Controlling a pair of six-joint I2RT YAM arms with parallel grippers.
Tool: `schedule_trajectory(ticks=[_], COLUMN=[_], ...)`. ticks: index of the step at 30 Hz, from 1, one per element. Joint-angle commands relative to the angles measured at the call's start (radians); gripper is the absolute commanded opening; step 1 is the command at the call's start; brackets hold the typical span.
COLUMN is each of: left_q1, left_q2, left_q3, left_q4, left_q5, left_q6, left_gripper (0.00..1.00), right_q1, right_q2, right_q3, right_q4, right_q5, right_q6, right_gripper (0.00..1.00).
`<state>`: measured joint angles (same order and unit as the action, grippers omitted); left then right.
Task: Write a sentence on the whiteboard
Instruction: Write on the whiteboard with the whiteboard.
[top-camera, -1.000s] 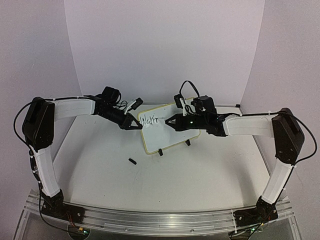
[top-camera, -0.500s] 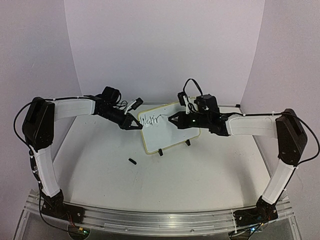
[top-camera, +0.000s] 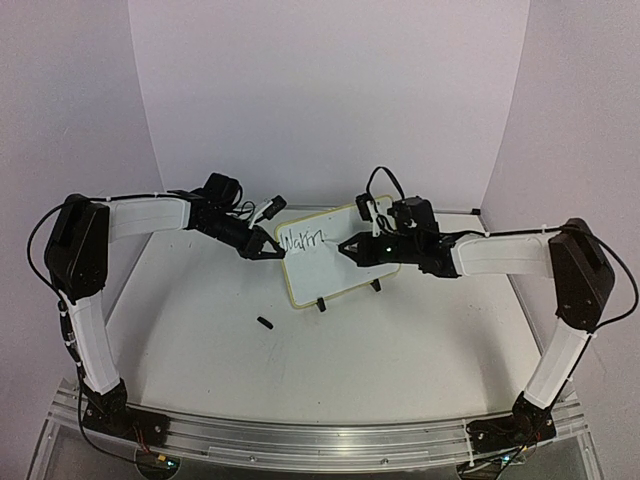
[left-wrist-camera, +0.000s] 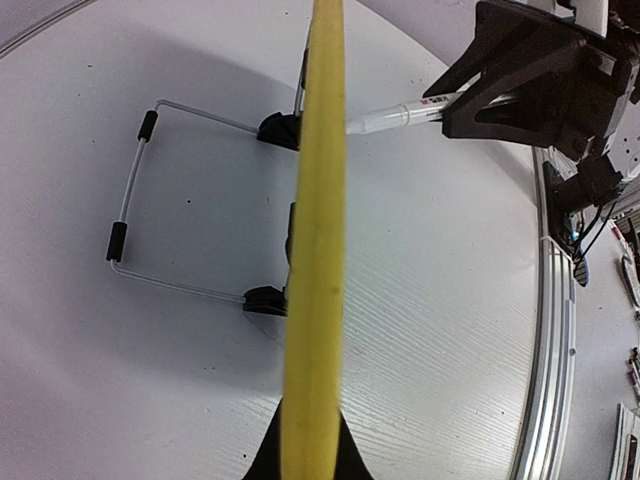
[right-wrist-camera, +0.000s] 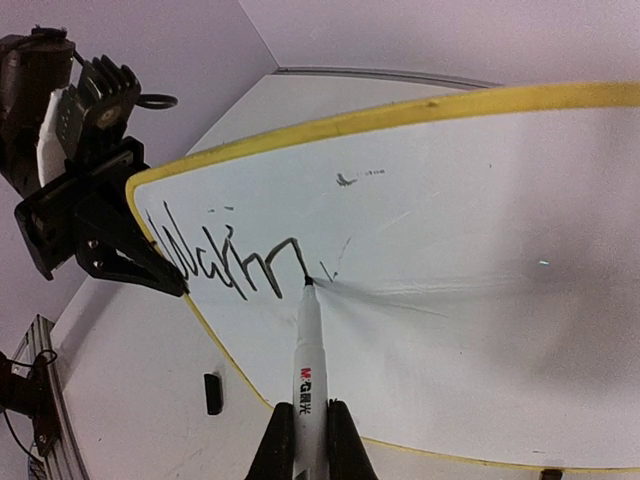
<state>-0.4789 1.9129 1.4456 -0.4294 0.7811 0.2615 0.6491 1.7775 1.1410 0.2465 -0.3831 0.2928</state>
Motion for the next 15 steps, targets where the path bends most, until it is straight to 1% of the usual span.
schedule_trajectory(ticks=[1, 10, 15], left_q1=[-0.041, -0.042, -0.041], left_q2=[0.052, 0.051, 0.049], left_q3=[-0.005, -0.005, -0.005], left_q4=[-0.122, -0.121, -0.122], left_q5=[-0.028, -0.029, -0.031], left_q6=[0.013, 0.012, 0.012], left_gripper=[0.00, 0.00, 0.00], right_q1=[-0.005, -0.005, -0.006], right_q2=[-0.024, -0.086, -0.075], right_q3=[-0.009, -0.005, 0.019], right_q4=[0.014, 0.016, 0.014], right_q5=[-0.007, -0.006, 0.002], right_q6=[0.000, 0.003, -0.006], right_gripper=[0.00, 0.00, 0.00])
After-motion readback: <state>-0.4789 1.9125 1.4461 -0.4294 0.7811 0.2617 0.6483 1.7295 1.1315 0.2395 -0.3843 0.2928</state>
